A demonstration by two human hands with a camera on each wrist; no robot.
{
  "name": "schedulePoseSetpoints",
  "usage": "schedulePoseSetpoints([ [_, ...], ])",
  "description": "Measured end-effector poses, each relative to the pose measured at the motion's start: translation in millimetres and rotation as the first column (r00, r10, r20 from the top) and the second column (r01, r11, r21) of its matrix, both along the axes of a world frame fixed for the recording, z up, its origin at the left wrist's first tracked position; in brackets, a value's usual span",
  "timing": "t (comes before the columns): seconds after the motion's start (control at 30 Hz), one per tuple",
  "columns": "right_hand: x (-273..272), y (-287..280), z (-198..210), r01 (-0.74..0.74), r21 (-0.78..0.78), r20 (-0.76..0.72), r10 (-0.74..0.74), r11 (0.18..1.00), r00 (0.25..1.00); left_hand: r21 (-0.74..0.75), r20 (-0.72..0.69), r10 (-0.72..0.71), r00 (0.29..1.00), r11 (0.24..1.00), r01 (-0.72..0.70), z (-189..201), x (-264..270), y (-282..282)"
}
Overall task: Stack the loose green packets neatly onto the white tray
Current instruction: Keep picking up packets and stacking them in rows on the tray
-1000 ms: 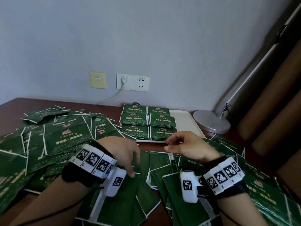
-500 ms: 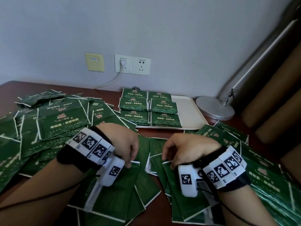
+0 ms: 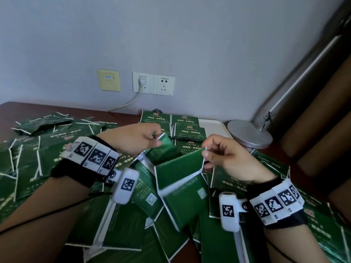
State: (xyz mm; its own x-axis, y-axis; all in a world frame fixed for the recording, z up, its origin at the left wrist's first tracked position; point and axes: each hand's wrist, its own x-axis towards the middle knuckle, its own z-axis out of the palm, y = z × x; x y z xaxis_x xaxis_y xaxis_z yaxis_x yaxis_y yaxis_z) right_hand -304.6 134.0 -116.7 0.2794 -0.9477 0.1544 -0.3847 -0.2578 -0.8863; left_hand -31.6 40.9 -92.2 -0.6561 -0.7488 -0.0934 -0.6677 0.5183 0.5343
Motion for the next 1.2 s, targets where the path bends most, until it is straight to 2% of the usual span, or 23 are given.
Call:
schedulePoseSetpoints([
  [0.07,-4,0,-9,0.054,-0.004,0.091,-0.053,0.999,0.994,0.014,0.005,0.02,1.0,1.0,-0.02,-4,-1,-1],
  [0.17,-7,6,-13,0.063,-0.082,0.082,-0.056,0.995,0.995,0.098,0.042,-0.004,0.999,0.995,-0.001,-7,0,-4],
  [0.23,-10,11,-11,0.027,-0.085,-0.042,-0.03,0.996,0.999,0.07,0.096,-0.024,0.995,0.997,0.017,-5,2,-4],
  [0.37,-8,14,-10,-0.055,0.058,-0.274,0.069,0.997,0.959,0.062,0.142,-0.063,0.988,0.997,0.055,2,7,0],
  [0.5,1,11,-11,0.053,0.083,-0.276,-0.028,0.995,0.961,0.116,0.202,-0.125,0.971,0.988,0.103,7,20,2],
  [0.63,8,6,-18,0.088,0.17,-0.445,-0.003,0.982,0.895,0.221,0.168,-0.174,0.97,0.966,0.135,17,13,9],
  [0.77,29,2,-24,0.028,0.278,-0.501,0.12,0.96,0.857,0.251,0.387,-0.223,0.895,0.959,0.13,15,3,19],
  [0.87,35,-1,-26,0.019,0.305,-0.504,0.144,0.952,0.852,0.161,0.449,-0.187,0.874,0.979,0.126,6,-5,23],
  [0.93,35,-2,-29,0.013,0.33,-0.474,0.154,0.944,0.867,0.053,0.383,-0.1,0.918,0.995,0.086,5,-8,22],
  [1.07,26,-2,-28,-0.011,0.327,-0.343,0.129,0.945,0.93,-0.11,0.203,-0.031,0.979,0.992,0.054,9,-2,16],
  [1.13,14,-1,-22,0.025,0.297,-0.289,0.065,0.955,0.955,-0.077,0.226,-0.024,0.974,0.996,0.043,10,2,14],
  [1.2,1,0,-16,0.08,0.256,-0.223,-0.021,0.963,0.974,0.056,0.352,-0.068,0.934,0.997,0.051,9,3,18],
])
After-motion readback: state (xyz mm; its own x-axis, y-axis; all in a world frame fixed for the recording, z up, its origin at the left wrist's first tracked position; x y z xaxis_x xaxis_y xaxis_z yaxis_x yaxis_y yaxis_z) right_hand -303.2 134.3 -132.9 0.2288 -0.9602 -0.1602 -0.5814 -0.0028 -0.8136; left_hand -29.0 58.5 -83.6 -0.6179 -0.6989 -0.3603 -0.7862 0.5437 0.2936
